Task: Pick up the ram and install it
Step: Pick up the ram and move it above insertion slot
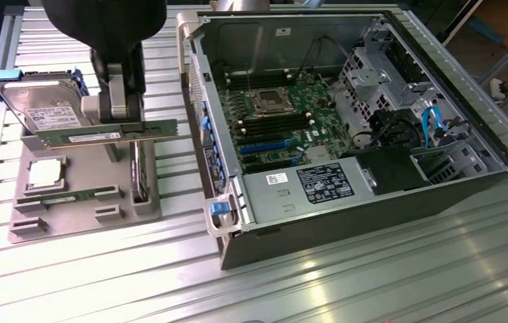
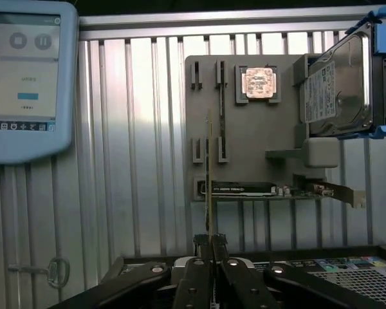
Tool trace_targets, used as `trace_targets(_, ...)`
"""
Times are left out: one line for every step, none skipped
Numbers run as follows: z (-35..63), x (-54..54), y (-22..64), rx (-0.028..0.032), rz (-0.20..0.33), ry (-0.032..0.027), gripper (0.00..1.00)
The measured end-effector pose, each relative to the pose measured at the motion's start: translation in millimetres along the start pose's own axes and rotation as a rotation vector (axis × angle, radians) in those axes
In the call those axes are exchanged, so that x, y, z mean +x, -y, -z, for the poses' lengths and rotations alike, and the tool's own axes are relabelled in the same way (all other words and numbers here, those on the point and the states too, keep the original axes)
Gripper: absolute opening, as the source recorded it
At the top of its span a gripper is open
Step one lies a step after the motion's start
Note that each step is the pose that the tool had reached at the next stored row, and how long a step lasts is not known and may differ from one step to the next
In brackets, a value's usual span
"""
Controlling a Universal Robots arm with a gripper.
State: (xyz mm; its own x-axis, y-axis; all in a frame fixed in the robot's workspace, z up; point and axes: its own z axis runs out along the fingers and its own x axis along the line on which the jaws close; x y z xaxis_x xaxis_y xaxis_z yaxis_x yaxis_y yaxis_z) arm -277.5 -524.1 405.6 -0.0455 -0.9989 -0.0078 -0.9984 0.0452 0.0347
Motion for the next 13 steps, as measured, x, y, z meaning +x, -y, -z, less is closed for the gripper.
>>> trace_targets(0.1, -0.1, 3.3, 0.0000, 0.000, 0.0000, 0.12)
trace_targets(0.2, -0.2, 5.2, -0.0001, 0.000, 0.0000, 0.12)
trace_targets(0.3, -0.4, 8.6, -0.0001, 0.000, 0.0001, 0.12)
trace_targets(0.4, -0.5, 11.6, -0.0001, 0.000, 0.0001, 0.12)
trace_targets(0.6, -0.8, 16.5, -0.0003, 0.000, 0.0000, 0.12)
trace_targets(0.8, -1.0, 21.7, -0.0003, 0.000, 0.0000, 0.12)
trace_targets(0.9, -1.2, 25.9, -0.0003, 0.000, 0.0000, 0.12)
trace_targets(1.0, -1.3, 28.8, -0.0004, 0.000, -0.0001, 0.12)
trace_targets(1.1, -1.4, 31.3, -0.0004, 0.000, 0.0000, 0.12)
trace_targets(1.2, -1.6, 34.2, -0.0005, 0.000, 0.0000, 0.12)
trace_targets(1.3, -1.7, 37.0, -0.0005, 0.000, 0.0000, 0.12)
trace_targets(1.4, -1.8, 39.6, -0.0005, 0.000, 0.0000, 0.12)
trace_targets(1.4, -1.9, 42.3, -0.0005, 0.000, 0.0000, 0.12)
